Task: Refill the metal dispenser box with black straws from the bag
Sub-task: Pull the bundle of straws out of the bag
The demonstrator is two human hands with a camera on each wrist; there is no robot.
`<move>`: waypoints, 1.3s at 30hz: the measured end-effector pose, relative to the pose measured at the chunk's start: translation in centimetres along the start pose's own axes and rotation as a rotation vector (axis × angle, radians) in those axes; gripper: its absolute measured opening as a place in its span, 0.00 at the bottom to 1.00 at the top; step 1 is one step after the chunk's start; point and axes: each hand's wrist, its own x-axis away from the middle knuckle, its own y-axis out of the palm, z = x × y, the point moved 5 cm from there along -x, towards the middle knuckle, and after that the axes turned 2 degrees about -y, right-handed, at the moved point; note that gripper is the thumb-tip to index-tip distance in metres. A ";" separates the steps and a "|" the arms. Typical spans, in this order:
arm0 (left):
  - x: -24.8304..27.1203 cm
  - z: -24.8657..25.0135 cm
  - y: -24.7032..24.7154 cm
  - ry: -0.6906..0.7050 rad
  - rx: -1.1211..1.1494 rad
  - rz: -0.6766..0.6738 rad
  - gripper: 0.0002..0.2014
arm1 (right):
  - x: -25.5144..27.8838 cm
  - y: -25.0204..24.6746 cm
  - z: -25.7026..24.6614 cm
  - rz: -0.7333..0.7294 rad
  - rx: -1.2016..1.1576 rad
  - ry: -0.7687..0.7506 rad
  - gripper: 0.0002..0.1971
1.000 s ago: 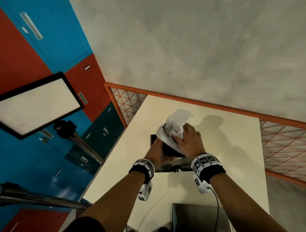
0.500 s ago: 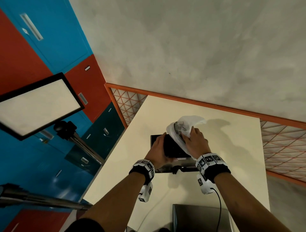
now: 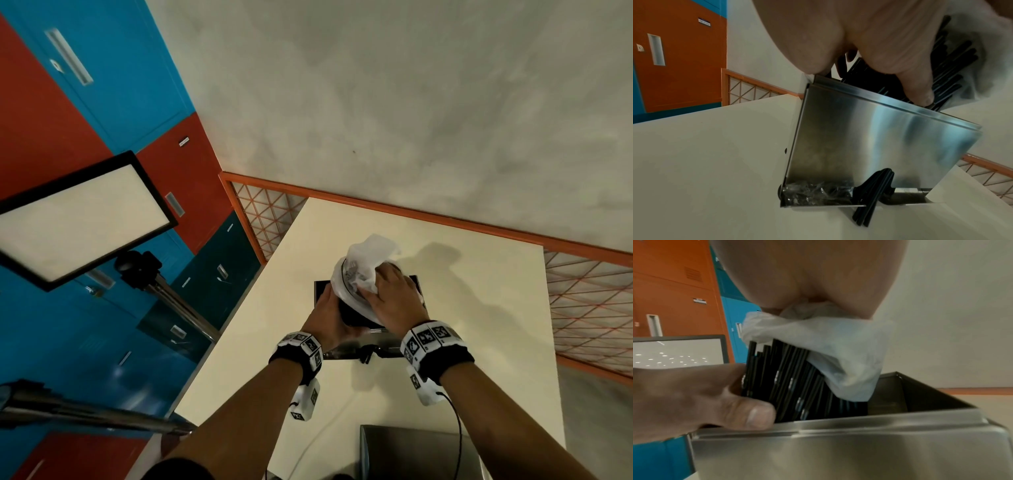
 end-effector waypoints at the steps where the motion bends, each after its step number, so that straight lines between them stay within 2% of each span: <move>1: 0.0 0.3 -0.1 0.005 0.005 0.004 0.59 | 0.0 0.0 -0.3 0.001 0.001 -0.005 0.31; 4: -0.1 1.4 0.1 0.017 -0.027 -0.026 0.45 | 0.2 0.0 -1.5 -0.002 0.012 -0.059 0.30; 8: -0.2 1.5 0.3 0.025 -0.182 -0.015 0.50 | 0.4 0.3 -2.4 -0.014 -0.061 -0.113 0.26; 11: -0.4 1.9 0.4 0.096 -0.190 -0.074 0.31 | 0.4 -0.6 -2.4 0.008 -0.106 -0.085 0.22; 12: -0.5 1.4 0.5 0.107 -0.164 -0.076 0.33 | 0.3 -1.0 -2.2 0.025 -0.111 -0.055 0.21; 13: -0.5 0.9 0.4 0.086 -0.108 -0.054 0.39 | 0.1 -1.5 -1.9 0.047 -0.113 -0.020 0.20; 15: -0.4 -0.5 0.1 -0.038 -0.036 0.000 0.49 | -0.2 -2.7 -1.3 0.096 -0.136 0.049 0.20; 17: -0.2 -0.8 0.0 -0.103 -0.044 -0.002 0.50 | -0.5 -3.4 -0.6 0.129 -0.175 0.100 0.19; 21: -0.1 -0.5 0.0 -0.108 -0.025 -0.019 0.52 | -0.6 -3.4 0.1 0.137 -0.215 0.133 0.21; 23: 0.0 -0.6 0.1 -0.105 -0.022 -0.019 0.52 | -0.5 -2.5 0.0 0.085 -0.204 0.110 0.24; 26: -0.2 -0.2 0.1 -0.046 -0.013 -0.007 0.61 | -0.2 -1.1 -1.1 0.007 -0.135 0.000 0.23; 27: -0.3 -0.1 0.2 -0.035 0.004 -0.003 0.61 | -0.1 -0.8 -1.5 -0.007 -0.100 -0.038 0.23; 28: -0.4 0.0 0.4 -0.036 0.023 -0.010 0.59 | 0.0 -0.5 -1.8 -0.021 -0.059 -0.065 0.23; 32: -0.4 0.5 0.6 -0.039 0.007 -0.086 0.37 | 0.3 -0.1 -2.5 -0.039 0.038 -0.111 0.23; 35: -0.3 0.3 0.4 -0.045 -0.080 -0.074 0.24 | 0.2 -0.7 -2.5 -0.034 -0.056 -0.098 0.22; 37: -0.1 0.0 0.2 -0.066 -0.069 -0.070 0.22 | 0.1 -1.6 -2.3 -0.016 -0.187 -0.049 0.21; 39: 0.0 -0.4 0.0 -0.085 -0.028 -0.065 0.25 | 0.1 -2.7 -1.9 0.008 -0.238 -0.009 0.17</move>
